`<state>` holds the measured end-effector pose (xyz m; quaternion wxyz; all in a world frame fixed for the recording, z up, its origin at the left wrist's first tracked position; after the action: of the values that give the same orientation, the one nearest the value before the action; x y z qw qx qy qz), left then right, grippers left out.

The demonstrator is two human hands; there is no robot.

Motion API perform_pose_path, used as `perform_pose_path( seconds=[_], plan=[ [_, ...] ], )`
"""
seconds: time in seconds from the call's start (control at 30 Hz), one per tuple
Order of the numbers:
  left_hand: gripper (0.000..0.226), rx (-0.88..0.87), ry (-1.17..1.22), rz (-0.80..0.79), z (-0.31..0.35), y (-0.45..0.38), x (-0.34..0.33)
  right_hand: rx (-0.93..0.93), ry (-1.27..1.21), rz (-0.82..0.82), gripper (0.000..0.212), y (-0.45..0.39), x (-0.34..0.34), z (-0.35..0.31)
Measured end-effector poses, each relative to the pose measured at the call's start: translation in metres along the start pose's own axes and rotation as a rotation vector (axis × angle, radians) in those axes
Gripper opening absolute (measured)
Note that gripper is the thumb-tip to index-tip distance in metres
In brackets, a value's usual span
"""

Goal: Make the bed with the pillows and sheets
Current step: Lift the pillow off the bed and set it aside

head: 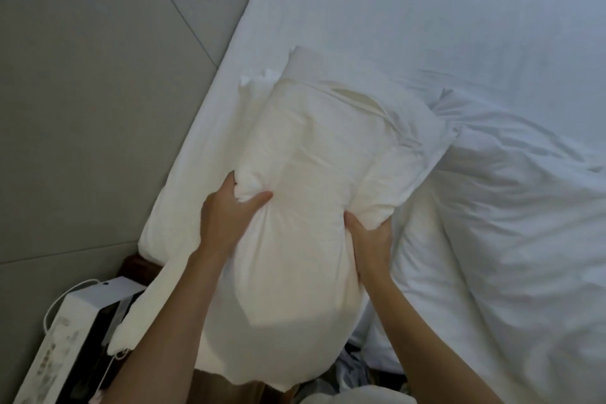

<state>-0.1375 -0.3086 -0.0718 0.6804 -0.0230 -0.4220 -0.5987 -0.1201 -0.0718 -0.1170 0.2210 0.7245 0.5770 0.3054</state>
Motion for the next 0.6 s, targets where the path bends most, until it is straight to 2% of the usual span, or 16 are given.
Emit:
perform_pose_path(
  seconds=[0.17, 0.27, 0.33, 0.47, 0.6],
  plan=[
    [0.06, -0.001, 0.031, 0.176, 0.007, 0.023, 0.03, 0.156, 0.025, 0.007, 0.075, 0.017, 0.0, -0.029],
    [0.064, 0.064, 0.052, 0.239, -0.006, 0.03, 0.034, 0.175, 0.13, -0.018, 0.081, 0.019, -0.009, -0.028],
    [0.06, 0.14, 0.008, 0.18, -0.029, 0.022, 0.028, 0.118, 0.22, -0.058, 0.088, 0.015, -0.018, -0.017],
    [0.093, 0.322, -0.115, -0.042, -0.079, -0.009, 0.008, -0.078, 0.342, -0.156, 0.107, -0.016, -0.025, 0.009],
    [0.108, 0.2, -0.112, -0.068, -0.085, -0.045, 0.002, -0.055, 0.375, -0.16, 0.12, -0.045, -0.029, 0.012]
  ],
)
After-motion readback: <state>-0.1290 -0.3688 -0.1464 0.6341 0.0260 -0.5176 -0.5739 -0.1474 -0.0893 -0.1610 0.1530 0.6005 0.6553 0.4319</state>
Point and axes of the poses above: each hand's wrist, its own y-axis away from the middle knuckle, its own x-axis out of the back of the hand, z = x × y, the point moved 1 cm from there along -y, towards the middle knuckle, and after that the axes turned 8 degrees about -z, right-handed, at the moved point
